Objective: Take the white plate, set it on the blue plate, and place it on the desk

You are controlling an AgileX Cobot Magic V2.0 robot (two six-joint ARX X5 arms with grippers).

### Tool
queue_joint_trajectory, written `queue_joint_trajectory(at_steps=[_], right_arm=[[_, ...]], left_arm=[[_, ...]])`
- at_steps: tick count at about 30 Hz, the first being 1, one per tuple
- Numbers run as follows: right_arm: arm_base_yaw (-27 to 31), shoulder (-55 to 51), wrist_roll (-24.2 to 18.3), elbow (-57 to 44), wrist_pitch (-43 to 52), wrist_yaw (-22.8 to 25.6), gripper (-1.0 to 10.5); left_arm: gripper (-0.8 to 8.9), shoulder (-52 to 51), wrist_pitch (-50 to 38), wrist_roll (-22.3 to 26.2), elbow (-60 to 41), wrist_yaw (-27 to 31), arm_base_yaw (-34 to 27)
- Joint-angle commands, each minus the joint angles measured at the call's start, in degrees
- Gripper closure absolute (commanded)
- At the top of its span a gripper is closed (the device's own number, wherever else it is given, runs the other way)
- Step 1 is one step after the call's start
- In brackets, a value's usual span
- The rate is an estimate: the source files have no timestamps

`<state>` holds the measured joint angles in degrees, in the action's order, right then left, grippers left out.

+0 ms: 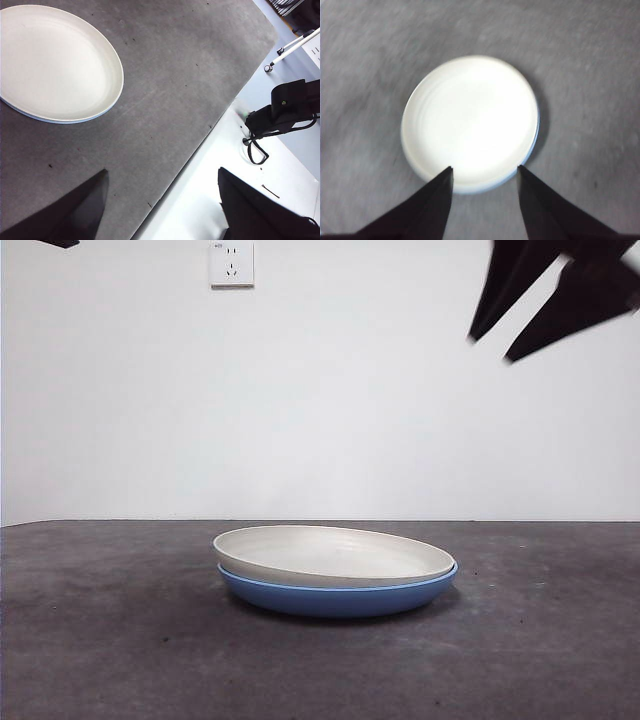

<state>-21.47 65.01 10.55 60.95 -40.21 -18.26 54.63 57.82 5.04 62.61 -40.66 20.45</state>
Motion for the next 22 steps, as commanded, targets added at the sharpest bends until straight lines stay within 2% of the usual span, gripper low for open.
queue_joint_trajectory(at_steps=[1,5,9,22], right_arm=[[-1.36,-3.21,-3.48,0.98,-6.86,-0.13,7.4],[-2.91,-7.76,-4.70,0.98,-15.78,0.31,7.4],[-4.15,-10.47,-5.03,0.96,-20.11,0.28,7.4],[-4.96,-11.93,-5.25,0.94,-21.29,0.26,7.4]], left_arm=[[4.75,0.24,-0.46,0.07,0.50,-0.35,0.26],[4.75,0.24,-0.46,0.07,0.50,-0.35,0.26],[4.75,0.24,-0.44,0.07,0.50,-0.35,0.26],[4.83,0.24,-0.42,0.04,0.52,-0.35,0.26]])
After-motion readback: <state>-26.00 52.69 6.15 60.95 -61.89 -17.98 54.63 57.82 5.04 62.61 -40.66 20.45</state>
